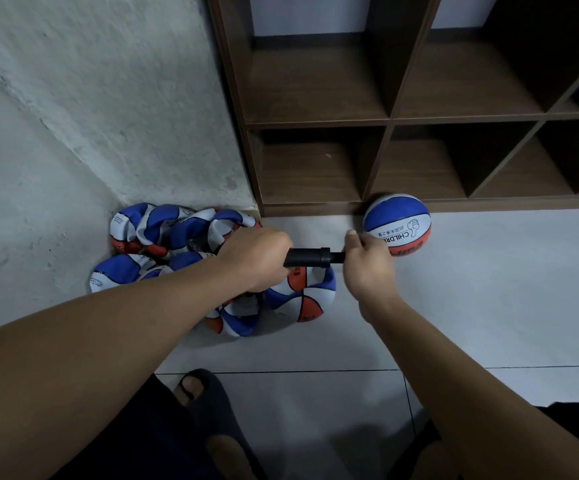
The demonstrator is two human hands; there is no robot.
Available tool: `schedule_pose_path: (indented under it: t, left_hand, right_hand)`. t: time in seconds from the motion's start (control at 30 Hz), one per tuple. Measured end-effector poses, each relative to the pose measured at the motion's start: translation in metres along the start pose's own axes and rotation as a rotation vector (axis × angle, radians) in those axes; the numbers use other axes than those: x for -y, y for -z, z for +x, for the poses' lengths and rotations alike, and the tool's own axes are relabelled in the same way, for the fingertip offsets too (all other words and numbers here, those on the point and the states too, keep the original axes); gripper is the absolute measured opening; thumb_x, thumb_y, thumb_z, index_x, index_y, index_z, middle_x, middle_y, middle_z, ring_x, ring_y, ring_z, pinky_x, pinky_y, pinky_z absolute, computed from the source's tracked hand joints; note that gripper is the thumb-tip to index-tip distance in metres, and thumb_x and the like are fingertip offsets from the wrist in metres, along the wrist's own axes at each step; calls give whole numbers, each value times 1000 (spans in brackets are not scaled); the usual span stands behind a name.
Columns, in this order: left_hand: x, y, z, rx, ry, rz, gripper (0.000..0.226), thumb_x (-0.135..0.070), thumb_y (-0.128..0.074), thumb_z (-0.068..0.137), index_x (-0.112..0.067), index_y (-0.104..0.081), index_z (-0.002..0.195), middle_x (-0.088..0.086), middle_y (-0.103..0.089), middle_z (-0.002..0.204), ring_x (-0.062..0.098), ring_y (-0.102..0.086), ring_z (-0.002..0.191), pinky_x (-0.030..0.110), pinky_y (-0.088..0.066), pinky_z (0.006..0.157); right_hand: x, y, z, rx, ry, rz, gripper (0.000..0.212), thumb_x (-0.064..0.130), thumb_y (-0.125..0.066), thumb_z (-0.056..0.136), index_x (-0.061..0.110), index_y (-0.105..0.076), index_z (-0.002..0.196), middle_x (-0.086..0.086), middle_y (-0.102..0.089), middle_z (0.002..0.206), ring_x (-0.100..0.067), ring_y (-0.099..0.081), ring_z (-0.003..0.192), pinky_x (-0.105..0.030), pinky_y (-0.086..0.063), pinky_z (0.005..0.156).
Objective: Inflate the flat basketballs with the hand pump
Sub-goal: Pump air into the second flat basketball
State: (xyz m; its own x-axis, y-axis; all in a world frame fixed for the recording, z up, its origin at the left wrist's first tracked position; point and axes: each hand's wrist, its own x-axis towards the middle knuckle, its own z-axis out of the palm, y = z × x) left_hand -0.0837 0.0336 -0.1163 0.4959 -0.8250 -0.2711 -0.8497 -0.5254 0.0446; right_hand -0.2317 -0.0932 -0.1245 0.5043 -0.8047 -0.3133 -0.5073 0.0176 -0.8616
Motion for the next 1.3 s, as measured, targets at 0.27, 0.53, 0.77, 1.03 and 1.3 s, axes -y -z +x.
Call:
schedule_pose_path:
  t: [0.27, 0.53, 0.77, 1.03, 1.3]
  left_hand:
    - [-2, 1, 2, 20, -55, 3, 23, -28, -65, 94, -26, -55, 73, -2, -59, 70, 20, -59, 59, 36, -49, 53]
    - [32, 3, 7, -38, -37, -52, 26, -46, -62, 98, -31, -58, 77, -6, -62, 72, 13, -60, 61, 36, -54, 56]
    - [12, 5, 6, -90, -58, 11, 33, -36, -66, 97, -31, -47, 70, -6, -57, 71, 17, -57, 63, 36, -49, 59]
    - [-6, 16, 0, -90, -33, 66, 12, -32, -67, 96, -29, -64, 84, -6, -59, 74, 14, -56, 64, 29, -31, 50]
    - [-1, 15, 3, -67, -133, 94, 13, -36, -65, 96, -29, -61, 87, -6, -58, 74, 14, -56, 63, 31, -39, 52]
  right_hand:
    - [-1, -8, -1, 99, -64, 29, 40, 40, -43, 114, 14, -53, 85, -2, -47, 72, -18, -44, 66, -38, -39, 62]
    - [-1, 40, 35, -73, -192, 89, 27, 29, -59, 102, 14, -60, 80, -6, -53, 76, -26, -43, 68, -32, -38, 54]
    - [-2, 25, 22, -157, -145, 121, 28, 23, -50, 102, 16, -56, 76, -3, -50, 74, -26, -44, 71, -33, -38, 62]
    - [10, 2, 7, -32, -30, 37, 36, 35, -45, 113, 8, -65, 100, -6, -59, 77, -17, -51, 65, -36, -43, 62]
    - [5, -4, 2, 54, -120, 85, 35, 37, -48, 112, 8, -61, 97, -4, -49, 73, -19, -47, 65, -39, -42, 63]
